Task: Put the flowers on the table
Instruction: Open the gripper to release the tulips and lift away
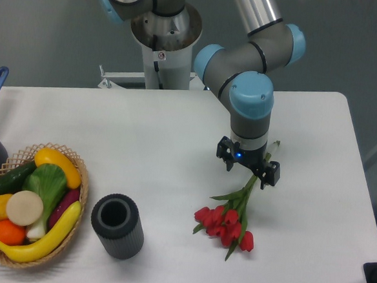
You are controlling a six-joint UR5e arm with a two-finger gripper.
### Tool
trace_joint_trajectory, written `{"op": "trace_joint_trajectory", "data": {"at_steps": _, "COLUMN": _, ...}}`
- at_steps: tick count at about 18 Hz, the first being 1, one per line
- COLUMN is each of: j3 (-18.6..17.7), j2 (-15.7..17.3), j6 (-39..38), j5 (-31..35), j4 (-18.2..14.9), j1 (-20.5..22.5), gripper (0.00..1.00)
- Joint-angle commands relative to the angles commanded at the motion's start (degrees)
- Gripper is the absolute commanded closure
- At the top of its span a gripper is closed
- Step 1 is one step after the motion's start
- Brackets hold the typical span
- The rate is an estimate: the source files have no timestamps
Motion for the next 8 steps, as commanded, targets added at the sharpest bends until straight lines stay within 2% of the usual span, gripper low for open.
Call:
{"op": "trace_joint_trajectory", "data": {"at_steps": 4, "j3": -0.3, "j2": 1.1, "j6": 0.0, "j5": -4.5, "j4": -0.5, "j1": 2.9, "gripper": 0.0}}
{"op": "trace_joint_trajectory", "data": {"at_steps": 8, "j3": -0.4, "j2": 1.2, "j6": 0.0, "j5": -4.8, "j4": -0.6, "j1": 3.3, "gripper": 0.0}}
